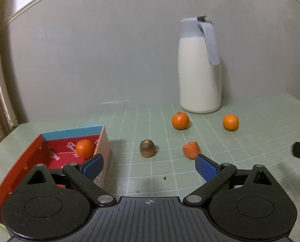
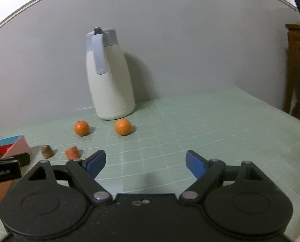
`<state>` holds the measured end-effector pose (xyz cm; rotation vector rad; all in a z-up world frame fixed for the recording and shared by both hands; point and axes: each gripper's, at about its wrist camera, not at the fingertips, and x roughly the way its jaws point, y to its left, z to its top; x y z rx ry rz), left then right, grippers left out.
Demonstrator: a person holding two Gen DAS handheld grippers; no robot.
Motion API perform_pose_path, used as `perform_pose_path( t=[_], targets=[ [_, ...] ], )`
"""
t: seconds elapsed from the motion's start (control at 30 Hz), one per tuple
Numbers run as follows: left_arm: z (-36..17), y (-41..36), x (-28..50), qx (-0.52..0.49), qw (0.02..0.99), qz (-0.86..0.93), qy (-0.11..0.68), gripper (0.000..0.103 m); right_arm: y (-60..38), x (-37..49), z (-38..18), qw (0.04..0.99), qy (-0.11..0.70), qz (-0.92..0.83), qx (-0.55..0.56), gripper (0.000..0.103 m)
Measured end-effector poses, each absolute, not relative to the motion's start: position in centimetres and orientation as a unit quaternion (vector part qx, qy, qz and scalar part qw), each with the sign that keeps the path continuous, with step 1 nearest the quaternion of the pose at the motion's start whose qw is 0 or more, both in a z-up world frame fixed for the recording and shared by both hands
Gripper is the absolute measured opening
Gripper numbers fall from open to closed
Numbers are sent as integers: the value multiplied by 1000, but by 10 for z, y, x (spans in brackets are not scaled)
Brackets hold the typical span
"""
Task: Organize fruits
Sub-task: 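Move the left tool to the brown acorn-shaped fruit and close the left gripper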
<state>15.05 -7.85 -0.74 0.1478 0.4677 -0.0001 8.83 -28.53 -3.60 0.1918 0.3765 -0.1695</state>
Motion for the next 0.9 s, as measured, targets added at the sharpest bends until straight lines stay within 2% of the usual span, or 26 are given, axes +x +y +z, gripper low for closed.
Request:
perform_pose_path(
  t=[0.43, 0.5, 0.63, 0.7, 0.87, 0.9],
  targets=[
    [-26, -85, 214, 70, 962, 31, 263, 95, -324, 83, -49, 962, 185, -167, 108, 86],
    [-29, -85, 225, 64, 960, 31, 271, 85, -330, 82, -51, 960, 182, -181, 109, 86],
    [-35, -83, 244, 54, 955, 32, 288, 78, -343, 79, -53, 954, 178, -211, 114, 86],
    [-37, -82, 250, 48, 954, 30, 295, 69, -347, 78, -55, 953, 180, -213, 119, 86],
    [-44, -81, 260, 45, 950, 27, 308, 64, -349, 78, -57, 953, 185, -210, 118, 86],
    [-45, -81, 262, 44, 950, 26, 309, 57, -349, 78, -57, 953, 185, -209, 119, 86]
  ],
)
